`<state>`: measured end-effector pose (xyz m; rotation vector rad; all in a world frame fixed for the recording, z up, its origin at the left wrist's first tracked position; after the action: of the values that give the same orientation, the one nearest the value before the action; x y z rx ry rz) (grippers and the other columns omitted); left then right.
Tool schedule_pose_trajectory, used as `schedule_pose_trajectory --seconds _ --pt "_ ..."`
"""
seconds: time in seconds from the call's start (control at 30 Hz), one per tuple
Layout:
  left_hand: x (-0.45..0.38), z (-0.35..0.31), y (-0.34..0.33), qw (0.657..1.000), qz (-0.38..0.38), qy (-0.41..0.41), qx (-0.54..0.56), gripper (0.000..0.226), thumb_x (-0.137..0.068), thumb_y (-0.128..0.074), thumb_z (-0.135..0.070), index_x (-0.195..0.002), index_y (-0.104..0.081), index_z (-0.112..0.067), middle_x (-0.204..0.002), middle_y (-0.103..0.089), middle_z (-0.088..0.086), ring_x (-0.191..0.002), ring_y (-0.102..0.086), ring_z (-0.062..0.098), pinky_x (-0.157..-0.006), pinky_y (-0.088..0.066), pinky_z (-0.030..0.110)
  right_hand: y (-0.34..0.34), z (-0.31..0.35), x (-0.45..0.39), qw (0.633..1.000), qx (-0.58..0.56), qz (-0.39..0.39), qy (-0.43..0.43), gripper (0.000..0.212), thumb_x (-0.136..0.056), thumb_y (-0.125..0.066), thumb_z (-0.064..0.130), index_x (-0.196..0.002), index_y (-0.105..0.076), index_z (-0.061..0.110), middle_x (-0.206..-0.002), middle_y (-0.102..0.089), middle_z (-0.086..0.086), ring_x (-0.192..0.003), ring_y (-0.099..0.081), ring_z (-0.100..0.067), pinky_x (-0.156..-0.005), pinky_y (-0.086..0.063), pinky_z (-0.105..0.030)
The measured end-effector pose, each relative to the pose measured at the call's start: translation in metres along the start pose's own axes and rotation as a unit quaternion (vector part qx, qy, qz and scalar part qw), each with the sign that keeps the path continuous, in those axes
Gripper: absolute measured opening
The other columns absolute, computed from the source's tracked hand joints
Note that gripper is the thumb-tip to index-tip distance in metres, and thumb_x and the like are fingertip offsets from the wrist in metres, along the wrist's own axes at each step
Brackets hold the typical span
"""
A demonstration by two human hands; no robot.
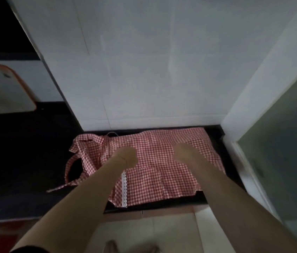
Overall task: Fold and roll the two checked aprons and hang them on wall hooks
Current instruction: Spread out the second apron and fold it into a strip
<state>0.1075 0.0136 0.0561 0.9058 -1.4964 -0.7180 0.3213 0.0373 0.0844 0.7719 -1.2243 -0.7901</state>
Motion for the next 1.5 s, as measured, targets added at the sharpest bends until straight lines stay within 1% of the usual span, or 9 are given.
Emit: schedule_pose_trajectory --seconds 0.17,0.5,0.67,0.83,0.93,1.07,1.2,1.4,1.5 --pt "-0.02 -0.009 -0.075 0.993 0.117 0.002 0.0 0.068 -0.097 -0.049 -0.038 -0.156 -0.015 -0.029 -0.163 -0.006 0.011 -0.148 -0.012 0.037 -0.118 -0.023 0.052 -0.092 -0.031 -0.035 0.994 -0.06 0.088 -0.035 0.065 -0.092 -0.048 0.045 -0.151 -0.03 0.024 -0.154 -0.034 -0.013 -0.133 -0.043 -0.032 -0.115 -0.031 -0.045" --pt "-0.044 -0.024 -0.072 0.994 -0.092 0.062 -0.003 0.051 -0.088 -0.047 -0.028 -0.138 -0.044 -0.022 -0.143 -0.041 0.007 -0.129 -0.037 0.029 -0.106 -0.034 0.046 -0.094 -0.075 -0.068 0.991 -0.027 -0.007 -0.13 0.048 -0.093 -0.049 0.032 -0.139 -0.042 0.019 -0.143 -0.044 -0.013 -0.126 -0.047 -0.033 -0.104 -0.041 -0.046" --pt "-0.054 -0.022 -0.087 0.998 0.024 0.05 0.033 0.065 -0.092 -0.047 -0.041 -0.151 -0.022 -0.029 -0.156 -0.025 0.005 -0.139 -0.029 0.031 -0.113 -0.024 0.052 -0.108 -0.056 -0.079 0.996 -0.039 0.079 0.013 0.069 -0.096 -0.039 0.056 -0.155 -0.011 0.036 -0.164 -0.006 0.002 -0.149 -0.01 -0.031 -0.119 -0.018 -0.054" --pt "-0.048 0.01 -0.058 0.972 -0.216 0.064 0.064 0.043 -0.088 -0.051 -0.028 -0.13 -0.053 -0.019 -0.138 -0.047 0.006 -0.129 -0.039 0.027 -0.111 -0.024 0.047 -0.095 -0.073 -0.099 0.994 -0.046 0.032 -0.098 0.073 -0.096 -0.041 0.051 -0.155 -0.015 0.017 -0.164 -0.006 -0.01 -0.149 -0.011 -0.034 -0.118 -0.019 -0.055" --pt "-0.041 0.053 -0.045 0.942 -0.269 0.144 0.14 0.046 -0.087 -0.052 -0.02 -0.133 -0.053 -0.018 -0.141 -0.045 0.008 -0.133 -0.035 0.03 -0.112 -0.023 0.05 -0.08 -0.038 -0.095 0.995 -0.033 -0.075 -0.061 0.047 -0.092 -0.053 0.035 -0.134 -0.045 0.013 -0.143 -0.042 -0.014 -0.133 -0.038 -0.031 -0.109 -0.034 -0.052" --pt "-0.027 0.121 -0.049 0.888 -0.234 0.282 0.277 0.047 -0.091 -0.048 -0.023 -0.138 -0.046 -0.018 -0.145 -0.04 0.011 -0.133 -0.034 0.033 -0.109 -0.027 0.05 -0.082 0.06 -0.082 0.978 -0.075 -0.174 0.088 0.007 -0.09 -0.056 0.023 -0.086 -0.055 0.016 -0.09 -0.053 0.002 -0.091 -0.053 -0.02 -0.079 -0.041 -0.033" --pt "-0.021 0.165 -0.068 0.851 -0.138 0.339 0.376 0.05 -0.089 -0.056 -0.031 -0.136 -0.045 -0.019 -0.132 -0.053 0.012 -0.122 -0.048 0.034 -0.104 -0.039 0.05 -0.095 0.149 -0.072 0.959 -0.11 -0.192 0.178 0.015 -0.084 -0.059 0.016 -0.069 -0.055 0.014 -0.072 -0.055 0.0 -0.073 -0.055 -0.022 -0.064 -0.043 -0.038" --pt "-0.013 0.192 -0.087 0.862 -0.041 0.262 0.432 0.017 -0.083 -0.066 -0.029 -0.097 -0.073 -0.022 -0.097 -0.073 0.003 -0.09 -0.067 0.023 -0.084 -0.056 0.038 -0.123 0.226 -0.067 0.979 -0.055 -0.163 0.109 0.044 -0.082 -0.07 0.039 -0.117 -0.053 0.02 -0.107 -0.062 0.0 -0.101 -0.058 -0.022 -0.091 -0.044 -0.041" --pt "-0.011 0.2 -0.079 0.84 -0.051 0.228 0.49 0.014 -0.087 -0.065 -0.03 -0.082 -0.073 -0.019 -0.081 -0.071 -0.001 -0.08 -0.066 0.018 -0.076 -0.056 0.034 -0.121 0.234 -0.066 0.98 -0.047 -0.182 0.07 0.025 -0.09 -0.062 0.025 -0.114 -0.055 0.02 -0.103 -0.065 0.001 -0.099 -0.06 -0.021 -0.094 -0.04 -0.04"
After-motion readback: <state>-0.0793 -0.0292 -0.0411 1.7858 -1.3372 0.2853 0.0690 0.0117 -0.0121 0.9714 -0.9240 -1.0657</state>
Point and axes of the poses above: each hand's wrist, its own x-axis away from the middle knuckle, its own y-axis out of the back of the hand, z = x × y, the point moved 4 cm from there along -x, towards the middle knuckle
